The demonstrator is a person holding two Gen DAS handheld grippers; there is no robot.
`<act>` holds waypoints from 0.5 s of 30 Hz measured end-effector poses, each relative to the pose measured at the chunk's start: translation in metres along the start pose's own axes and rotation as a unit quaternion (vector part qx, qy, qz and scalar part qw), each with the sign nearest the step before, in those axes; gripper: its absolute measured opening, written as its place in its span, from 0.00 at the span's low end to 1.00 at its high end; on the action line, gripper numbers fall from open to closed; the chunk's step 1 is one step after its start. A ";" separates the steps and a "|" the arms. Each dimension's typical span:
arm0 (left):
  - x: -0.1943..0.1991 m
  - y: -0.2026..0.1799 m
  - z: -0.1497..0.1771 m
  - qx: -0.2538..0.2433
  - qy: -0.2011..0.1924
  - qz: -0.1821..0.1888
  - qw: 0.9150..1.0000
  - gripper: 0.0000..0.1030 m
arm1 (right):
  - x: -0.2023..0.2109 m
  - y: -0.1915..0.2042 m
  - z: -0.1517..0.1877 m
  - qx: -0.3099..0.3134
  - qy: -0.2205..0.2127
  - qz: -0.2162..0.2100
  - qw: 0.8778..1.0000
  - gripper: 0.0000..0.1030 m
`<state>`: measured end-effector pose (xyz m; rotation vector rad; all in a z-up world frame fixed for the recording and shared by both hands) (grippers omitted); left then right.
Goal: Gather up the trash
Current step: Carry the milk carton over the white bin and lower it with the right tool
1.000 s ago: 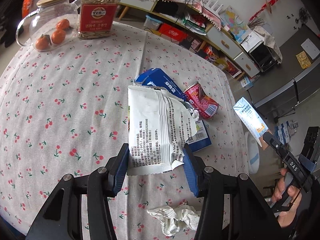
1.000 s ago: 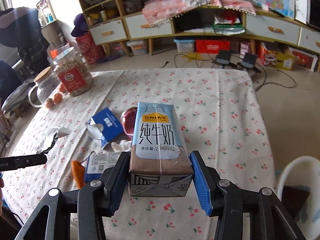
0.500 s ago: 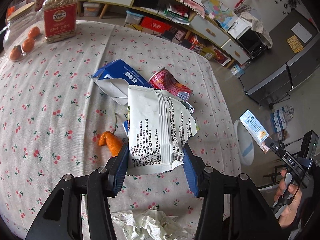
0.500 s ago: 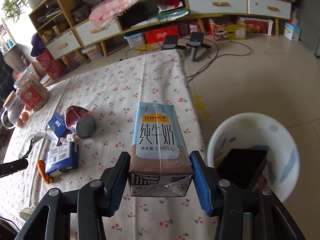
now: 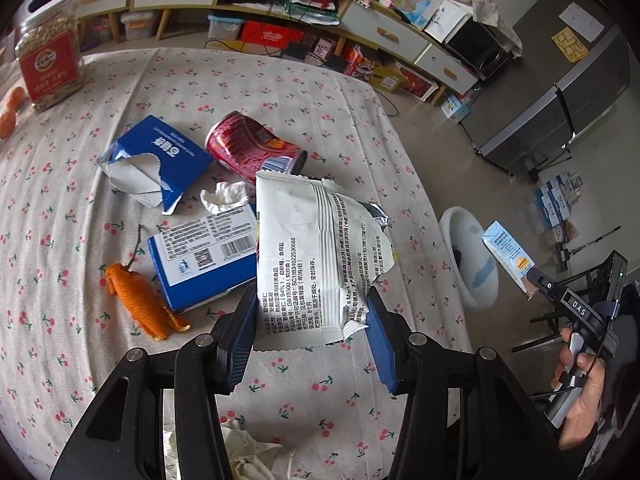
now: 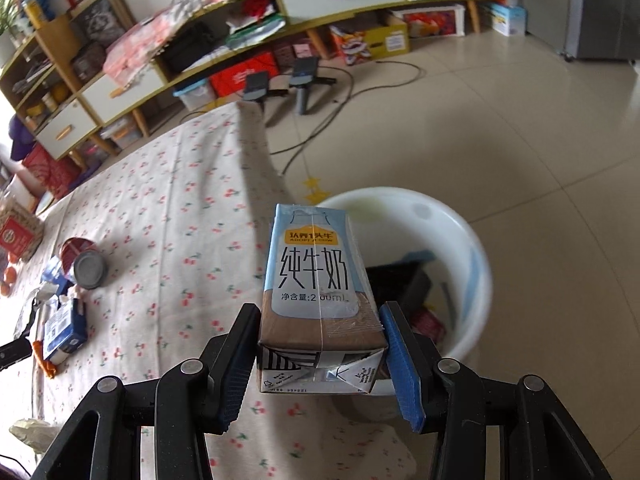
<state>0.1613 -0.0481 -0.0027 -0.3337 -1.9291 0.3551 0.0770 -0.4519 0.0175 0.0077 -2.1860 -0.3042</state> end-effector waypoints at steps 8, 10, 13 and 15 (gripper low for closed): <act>-0.032 -0.057 -0.003 -0.033 0.025 0.012 0.999 0.52 | -0.004 -0.042 -0.001 -0.039 0.016 0.008 0.999 0.52; -0.042 -0.074 -0.003 -0.041 0.033 0.018 0.998 0.52 | -0.008 -0.049 -0.002 -0.048 0.022 0.003 0.999 0.52; -0.057 -0.098 -0.001 -0.054 0.044 0.024 0.997 0.52 | -0.017 -0.057 -0.004 -0.058 0.036 -0.001 0.998 0.54; -0.065 -0.113 -0.001 -0.062 0.050 0.027 0.996 0.52 | -0.022 -0.063 -0.005 -0.070 0.047 0.002 0.996 0.61</act>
Point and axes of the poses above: each gripper's, at about its wrist camera, not at the fingertips, and x roughly against the way its jaws point, y to its left, z to its underside, the point moved 1 cm from there along -x, roughly the way its jaws point, and after that the axes turned 4 degrees about x, right-handed, at the moved point
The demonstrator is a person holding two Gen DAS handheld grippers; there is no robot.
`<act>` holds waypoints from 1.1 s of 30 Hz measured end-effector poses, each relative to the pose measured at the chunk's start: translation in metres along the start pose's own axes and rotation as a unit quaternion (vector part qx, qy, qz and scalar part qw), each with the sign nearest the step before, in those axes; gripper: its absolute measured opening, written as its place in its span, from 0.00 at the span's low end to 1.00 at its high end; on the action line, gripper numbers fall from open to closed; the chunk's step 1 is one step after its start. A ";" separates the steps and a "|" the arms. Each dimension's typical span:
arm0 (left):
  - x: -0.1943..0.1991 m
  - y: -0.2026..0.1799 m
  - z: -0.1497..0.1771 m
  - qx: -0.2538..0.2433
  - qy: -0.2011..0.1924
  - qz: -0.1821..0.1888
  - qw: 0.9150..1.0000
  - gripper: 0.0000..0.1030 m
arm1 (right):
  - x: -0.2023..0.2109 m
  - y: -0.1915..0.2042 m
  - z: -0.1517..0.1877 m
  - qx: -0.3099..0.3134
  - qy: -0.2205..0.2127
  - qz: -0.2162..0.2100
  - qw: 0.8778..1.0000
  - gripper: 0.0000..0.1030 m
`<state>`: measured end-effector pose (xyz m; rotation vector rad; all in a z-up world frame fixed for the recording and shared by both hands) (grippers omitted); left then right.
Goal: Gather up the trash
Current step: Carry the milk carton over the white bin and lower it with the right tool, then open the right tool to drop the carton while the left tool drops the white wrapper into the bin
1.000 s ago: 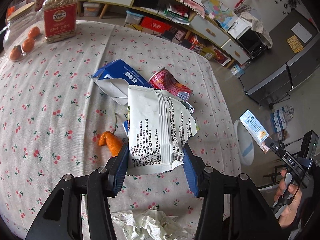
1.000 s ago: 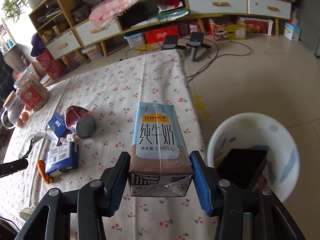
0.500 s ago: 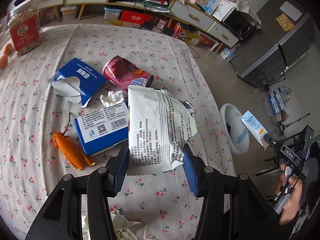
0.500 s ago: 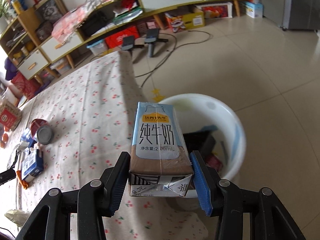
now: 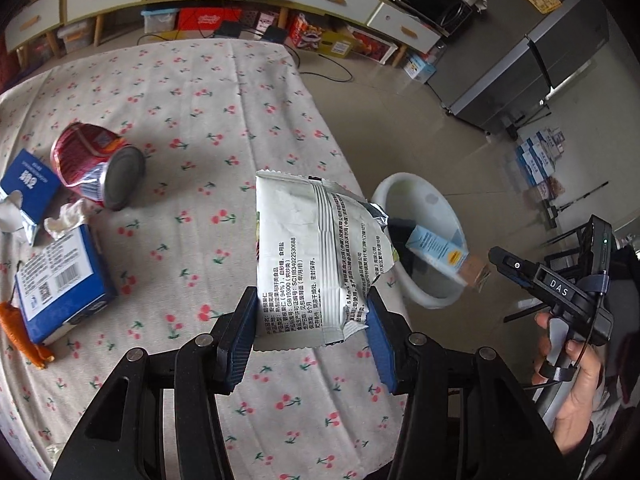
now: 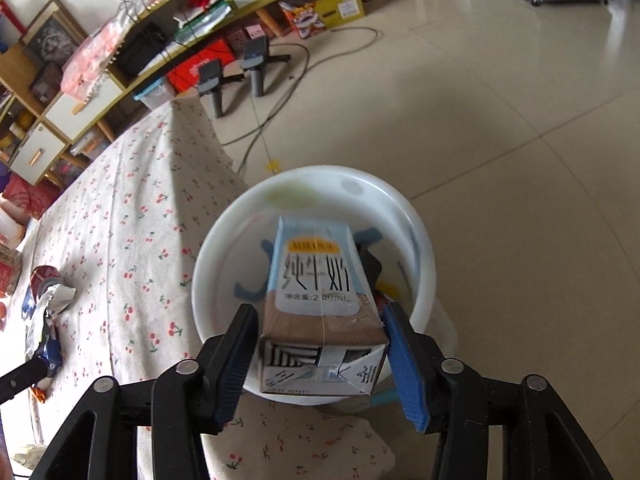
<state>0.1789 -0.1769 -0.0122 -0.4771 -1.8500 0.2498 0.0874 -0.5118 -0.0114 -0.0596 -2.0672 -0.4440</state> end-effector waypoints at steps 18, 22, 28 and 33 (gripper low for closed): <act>-0.081 -0.088 -0.018 -0.070 0.036 0.011 0.997 0.52 | 0.026 -0.048 0.014 -0.048 -0.016 0.010 0.999 0.71; -0.092 -0.101 -0.021 -0.091 0.027 0.022 0.995 0.52 | 0.031 -0.057 0.017 -0.053 -0.019 0.014 0.998 0.71; -0.099 -0.112 -0.025 -0.124 0.019 0.026 0.992 0.57 | 0.037 -0.066 0.020 -0.062 -0.027 0.028 0.997 0.71; -0.091 -0.114 -0.023 -0.150 -0.014 0.003 0.989 0.97 | 0.037 -0.067 0.020 -0.063 -0.026 0.029 0.997 0.71</act>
Point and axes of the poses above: each gripper's, at about its wrist camera, not at the fingertips, and x roughly against the way its jaws point, y to its left, z to its underside, the point moved 1 cm from there along -x, roughly the way its jaws point, and after that the axes turned 4 degrees about x, right-handed, at the moved point
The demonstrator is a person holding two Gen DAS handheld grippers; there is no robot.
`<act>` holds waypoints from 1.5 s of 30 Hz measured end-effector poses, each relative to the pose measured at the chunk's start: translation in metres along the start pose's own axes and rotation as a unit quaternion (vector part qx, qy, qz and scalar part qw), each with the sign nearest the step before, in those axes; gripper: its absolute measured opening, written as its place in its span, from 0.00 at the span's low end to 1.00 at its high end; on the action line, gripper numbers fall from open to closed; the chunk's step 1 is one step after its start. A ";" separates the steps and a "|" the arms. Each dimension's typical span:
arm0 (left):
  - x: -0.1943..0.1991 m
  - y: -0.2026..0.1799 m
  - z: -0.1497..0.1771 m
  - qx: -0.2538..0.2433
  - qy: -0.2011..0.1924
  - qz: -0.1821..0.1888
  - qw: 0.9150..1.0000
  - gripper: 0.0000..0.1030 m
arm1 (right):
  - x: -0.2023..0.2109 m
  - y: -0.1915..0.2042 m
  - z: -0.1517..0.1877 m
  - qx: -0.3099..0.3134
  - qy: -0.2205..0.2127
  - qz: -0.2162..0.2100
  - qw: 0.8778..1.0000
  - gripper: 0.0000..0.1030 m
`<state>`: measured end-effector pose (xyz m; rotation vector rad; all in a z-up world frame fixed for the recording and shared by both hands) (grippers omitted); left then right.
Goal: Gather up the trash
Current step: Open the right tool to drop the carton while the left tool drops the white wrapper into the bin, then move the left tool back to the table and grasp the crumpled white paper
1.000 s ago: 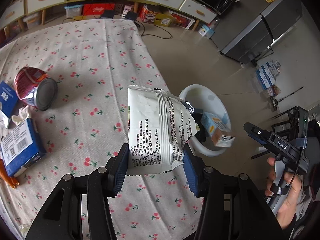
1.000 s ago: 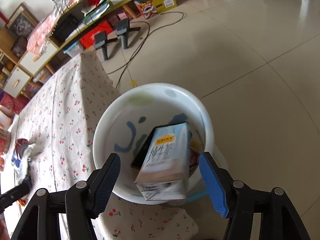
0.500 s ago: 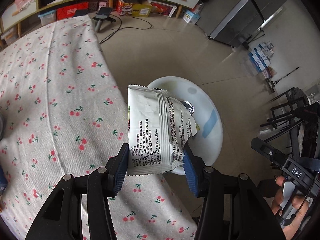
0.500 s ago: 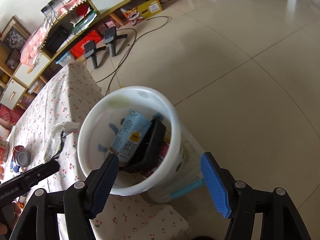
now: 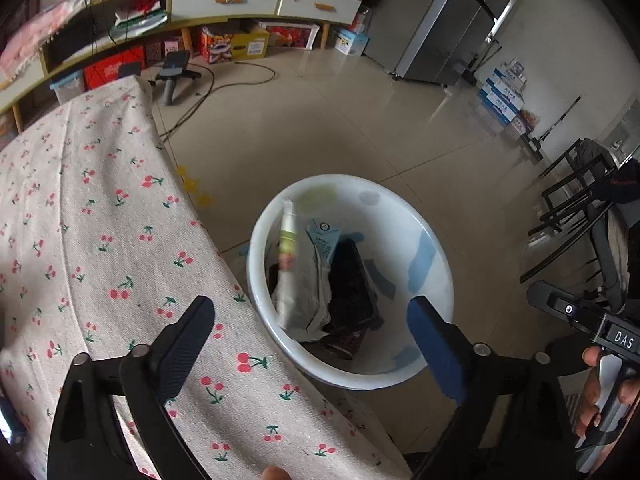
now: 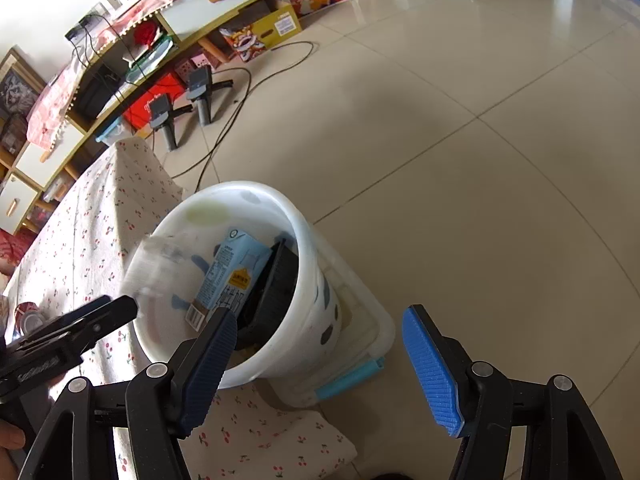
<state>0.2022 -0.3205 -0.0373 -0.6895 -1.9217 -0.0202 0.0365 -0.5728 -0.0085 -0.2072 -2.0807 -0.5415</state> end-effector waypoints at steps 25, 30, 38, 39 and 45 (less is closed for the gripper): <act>0.133 0.132 0.079 0.088 -0.046 -0.085 0.991 1.00 | 0.000 0.097 0.017 0.092 -0.002 -0.040 0.995 0.78; 0.161 0.151 0.104 0.113 -0.057 -0.084 0.988 1.00 | -0.005 0.133 0.029 0.133 0.003 -0.032 0.991 0.82; 0.197 0.184 0.143 0.140 -0.068 -0.093 0.983 1.00 | -0.012 0.186 0.054 0.197 0.005 -0.034 0.980 0.88; 0.203 0.188 0.147 0.143 -0.070 -0.091 0.983 1.00 | -0.014 0.193 0.057 0.206 0.008 -0.035 0.978 0.88; 0.229 0.211 0.167 0.159 -0.071 -0.093 0.980 1.00 | -0.026 0.229 0.077 0.248 0.028 -0.044 0.967 0.88</act>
Point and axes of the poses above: each gripper's, at about its wrist camera, not at the fingertips, and x roughly against the way its jaws point, y to its left, z to its underside, the point moved 1 cm from there along -x, roughly the way its jaws point, and after that the axes turned 4 degrees about x, right-handed, at the moved point
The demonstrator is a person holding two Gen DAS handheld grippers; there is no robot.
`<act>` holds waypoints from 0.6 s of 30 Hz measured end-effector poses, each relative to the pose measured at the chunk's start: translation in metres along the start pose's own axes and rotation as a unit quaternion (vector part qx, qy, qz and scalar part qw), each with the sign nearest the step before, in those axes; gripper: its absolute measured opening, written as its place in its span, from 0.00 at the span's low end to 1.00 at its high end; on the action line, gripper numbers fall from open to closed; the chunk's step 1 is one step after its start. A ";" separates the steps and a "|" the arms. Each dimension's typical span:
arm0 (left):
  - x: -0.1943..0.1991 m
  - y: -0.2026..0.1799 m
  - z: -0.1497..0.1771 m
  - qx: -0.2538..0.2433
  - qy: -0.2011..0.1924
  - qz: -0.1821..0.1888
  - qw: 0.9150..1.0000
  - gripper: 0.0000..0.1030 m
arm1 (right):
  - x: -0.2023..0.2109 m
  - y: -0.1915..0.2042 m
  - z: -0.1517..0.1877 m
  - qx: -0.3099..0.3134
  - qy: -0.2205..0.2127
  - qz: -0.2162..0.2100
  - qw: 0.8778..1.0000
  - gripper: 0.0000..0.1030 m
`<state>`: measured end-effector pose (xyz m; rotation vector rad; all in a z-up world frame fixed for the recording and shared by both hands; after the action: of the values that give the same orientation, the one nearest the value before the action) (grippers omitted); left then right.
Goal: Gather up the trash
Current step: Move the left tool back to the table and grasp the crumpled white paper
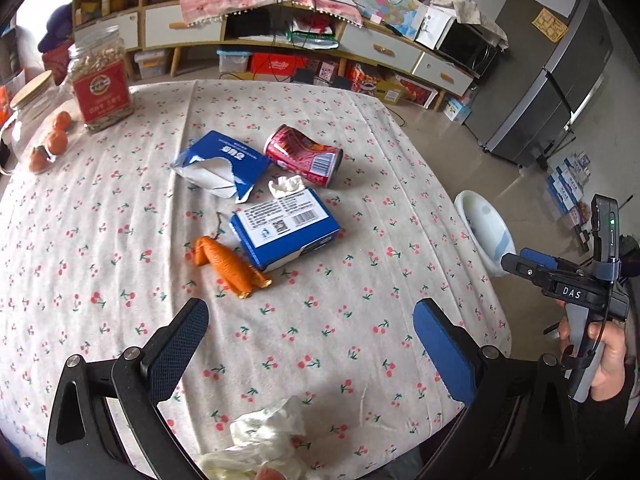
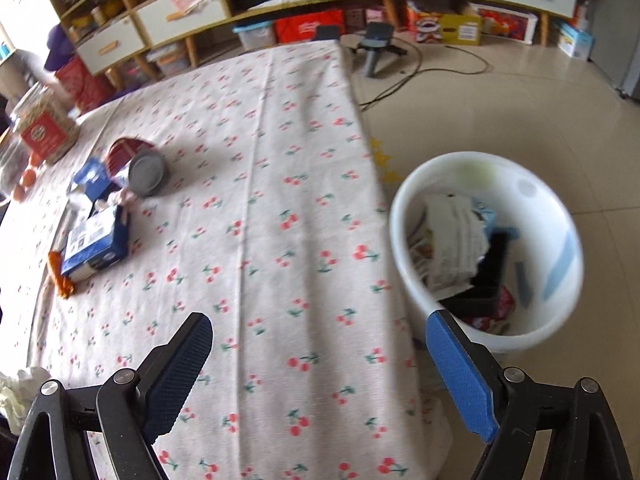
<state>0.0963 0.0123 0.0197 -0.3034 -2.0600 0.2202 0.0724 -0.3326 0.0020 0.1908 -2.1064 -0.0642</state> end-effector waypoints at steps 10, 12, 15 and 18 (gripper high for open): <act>-0.011 0.048 0.040 0.036 0.102 -0.003 0.994 1.00 | -0.018 0.046 -0.001 0.046 0.019 -0.011 0.999 0.88; -0.011 0.049 0.051 0.039 0.125 0.020 0.991 1.00 | -0.022 0.052 0.000 0.052 0.023 -0.010 0.998 0.88; -0.013 0.043 0.064 0.028 0.155 0.050 0.986 0.99 | -0.025 0.056 0.001 0.057 0.028 -0.011 0.998 0.88; -0.020 0.037 0.075 0.016 0.179 0.056 0.982 0.91 | -0.027 0.058 0.001 0.059 0.031 -0.009 0.998 0.88</act>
<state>0.0448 0.0389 -0.0437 -0.4088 -1.6840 0.2467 0.0786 -0.2710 -0.0145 0.2793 -2.0474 0.0549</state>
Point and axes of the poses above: each gripper's, at about its wrist camera, not at the fingertips, and x roughly against the way its jaws point, y to its left, z to its underside, the point moved 1 cm from there along -x, roughly the way its jaws point, and after that the axes turned 4 degrees about x, right-handed, at the moved point
